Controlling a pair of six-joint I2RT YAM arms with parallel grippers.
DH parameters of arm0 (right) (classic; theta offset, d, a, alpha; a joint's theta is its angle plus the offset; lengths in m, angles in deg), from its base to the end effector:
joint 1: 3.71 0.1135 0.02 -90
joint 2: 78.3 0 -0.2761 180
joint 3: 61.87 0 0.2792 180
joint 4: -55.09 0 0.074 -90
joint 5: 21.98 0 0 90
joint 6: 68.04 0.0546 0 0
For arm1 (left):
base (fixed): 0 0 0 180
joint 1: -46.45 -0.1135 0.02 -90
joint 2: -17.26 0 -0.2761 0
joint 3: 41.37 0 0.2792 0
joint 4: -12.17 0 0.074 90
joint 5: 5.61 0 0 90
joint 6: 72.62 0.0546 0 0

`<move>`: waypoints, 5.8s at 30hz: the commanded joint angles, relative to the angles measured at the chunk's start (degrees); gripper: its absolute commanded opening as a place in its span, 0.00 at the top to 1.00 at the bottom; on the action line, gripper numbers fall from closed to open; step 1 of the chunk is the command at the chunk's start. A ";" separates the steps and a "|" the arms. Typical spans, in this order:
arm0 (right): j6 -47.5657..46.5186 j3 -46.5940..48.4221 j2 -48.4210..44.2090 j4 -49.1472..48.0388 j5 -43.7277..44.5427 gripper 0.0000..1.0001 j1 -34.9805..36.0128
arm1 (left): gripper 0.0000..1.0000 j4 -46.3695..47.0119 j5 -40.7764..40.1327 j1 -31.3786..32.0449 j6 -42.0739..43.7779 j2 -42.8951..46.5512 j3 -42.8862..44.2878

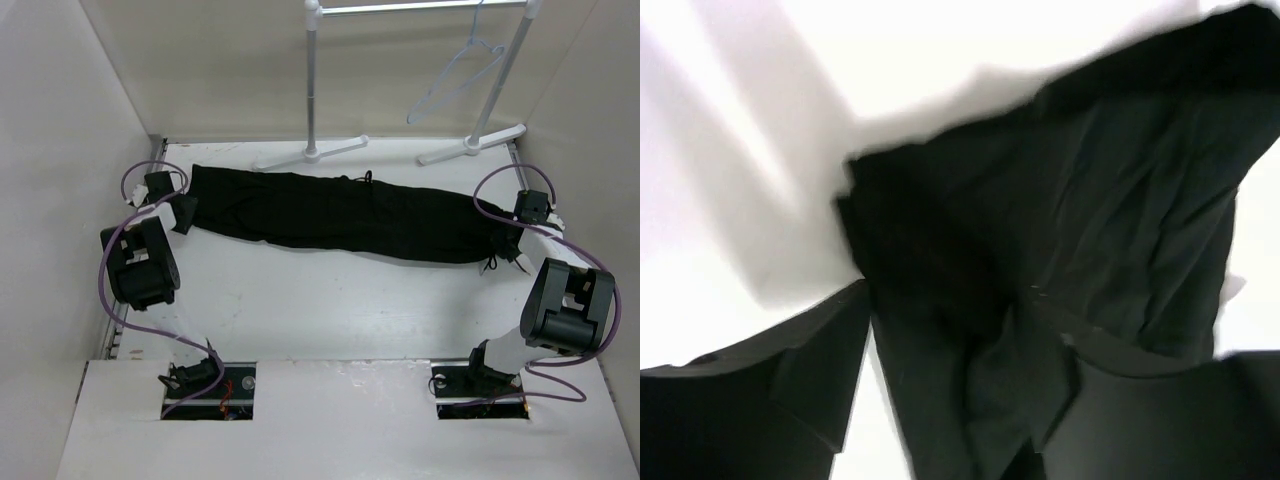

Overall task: Place the trousers on the hanger
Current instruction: Fold the trousers at the center of the board.

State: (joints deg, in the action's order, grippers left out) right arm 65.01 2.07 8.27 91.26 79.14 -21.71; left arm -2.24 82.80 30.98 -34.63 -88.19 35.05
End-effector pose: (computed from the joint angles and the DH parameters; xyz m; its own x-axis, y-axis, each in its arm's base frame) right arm 0.3080 -0.1111 0.1726 -0.3226 0.8091 -0.4912 0.8463 0.4789 0.2331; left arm 0.4150 0.1164 0.1557 -0.1825 -0.8679 -0.4620 -0.6983 0.4451 -0.5605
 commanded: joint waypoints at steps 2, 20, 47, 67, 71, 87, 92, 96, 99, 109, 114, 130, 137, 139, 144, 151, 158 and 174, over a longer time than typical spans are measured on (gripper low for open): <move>0.02 0.15 -2.10 -1.80 -0.66 0.99 -0.41 | 0.63 0.77 1.06 -1.89 -0.46 -4.32 3.67; 2.83 -0.99 -4.73 1.81 2.51 1.00 -5.07 | 0.96 -12.06 -19.41 -8.32 -0.56 23.97 -15.75; 6.08 -4.69 -4.13 -3.73 -12.34 0.23 -10.61 | 0.46 -14.09 -15.38 24.82 -0.90 42.95 -20.85; 8.38 -1.35 -14.46 -0.84 2.58 0.92 -9.20 | 0.49 -15.05 -13.09 28.24 -0.20 44.89 -18.84; 3.63 4.00 -24.41 3.20 4.35 0.92 -11.93 | 0.48 -17.59 -14.49 33.95 -0.55 43.75 -14.28; -0.69 26.68 -27.78 13.76 14.52 0.90 25.99 | 0.42 -26.91 -15.38 34.33 0.33 52.18 -8.64; 3.44 34.41 -15.67 14.38 24.65 0.90 48.24 | 0.41 -26.21 -12.74 28.44 0.77 54.64 -9.60; 7.31 42.05 -0.48 14.11 27.90 0.87 62.13 | 0.41 -24.37 -10.82 24.04 1.03 55.09 -11.36; 9.50 47.94 11.39 14.11 28.09 0.72 69.17 | 0.40 -23.40 -8.70 21.23 0.95 55.18 -12.59; 6.26 47.12 13.13 11.92 19.13 0.33 74.31 | 0.40 -20.77 -7.47 19.01 1.03 51.85 -13.30; 5.21 27.17 -4.09 6.04 13.34 0.40 66.05 | 0.42 -16.03 -11.15 31.30 1.03 42.19 -8.39; 0.28 -11.61 -18.98 -8.29 -10.15 0.86 32.82 | 0.47 -5.39 -10.10 43.46 2.96 4.46 3.87; 3.71 -17.34 -12.84 -16.29 -14.01 0.85 31.75 | 0.47 -1.96 -14.32 35.21 3.05 11.92 -13.10; 4.50 -16.82 -10.03 -17.96 -15.41 0.85 32.80 | 0.47 -2.39 -14.59 32.40 3.14 14.64 -15.74; 4.94 -13.91 -8.69 -16.83 -14.81 0.86 35.27 | 0.42 -2.74 -11.17 28.43 4.10 23.69 -17.43; 2.40 -9.08 -17.57 -10.94 -15.50 0.85 37.19 | 0.44 -7.93 -9.31 35.52 6.48 27.50 -6.37; 8.79 -11.17 -15.11 -21.02 -23.94 0.95 43.18 | 0.81 -7.76 -1.68 50.91 6.57 13.01 9.27; 16.89 -28.67 -3.33 -41.00 -24.74 0.96 43.00 | 0.82 -1.96 10.02 55.76 6.74 -22.07 33.37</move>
State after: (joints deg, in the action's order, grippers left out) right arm 80.79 -24.58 4.27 53.28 53.17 21.29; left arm -6.83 92.94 89.16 -28.86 -109.26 65.63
